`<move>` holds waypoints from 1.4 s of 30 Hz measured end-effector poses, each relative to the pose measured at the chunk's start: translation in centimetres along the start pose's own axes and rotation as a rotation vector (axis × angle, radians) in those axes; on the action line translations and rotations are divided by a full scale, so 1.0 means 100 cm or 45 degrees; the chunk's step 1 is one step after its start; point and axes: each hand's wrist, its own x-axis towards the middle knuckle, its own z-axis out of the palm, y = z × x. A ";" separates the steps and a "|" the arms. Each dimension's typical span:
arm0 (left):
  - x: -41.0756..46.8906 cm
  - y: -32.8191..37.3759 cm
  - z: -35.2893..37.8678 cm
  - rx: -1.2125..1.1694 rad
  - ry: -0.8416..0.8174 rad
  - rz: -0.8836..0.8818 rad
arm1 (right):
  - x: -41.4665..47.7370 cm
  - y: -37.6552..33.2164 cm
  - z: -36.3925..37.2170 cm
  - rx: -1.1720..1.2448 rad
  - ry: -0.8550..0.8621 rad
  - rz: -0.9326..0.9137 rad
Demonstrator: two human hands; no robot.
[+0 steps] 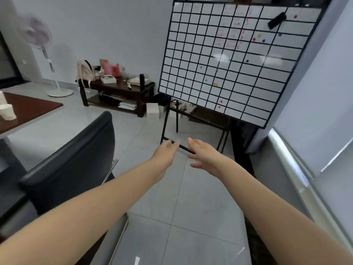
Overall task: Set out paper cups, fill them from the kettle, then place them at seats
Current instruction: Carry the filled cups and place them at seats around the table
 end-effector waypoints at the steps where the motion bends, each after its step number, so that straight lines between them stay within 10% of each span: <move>1: 0.024 0.009 0.000 0.016 0.026 0.002 | 0.022 -0.009 -0.007 0.000 -0.003 -0.012; 21: 0.482 0.106 -0.035 -0.214 0.703 -0.039 | 0.546 -0.133 -0.032 -0.044 -0.474 -0.090; 42: 0.826 0.156 -0.412 -0.153 1.428 -0.093 | 0.959 -0.339 0.277 -0.184 -1.011 -0.250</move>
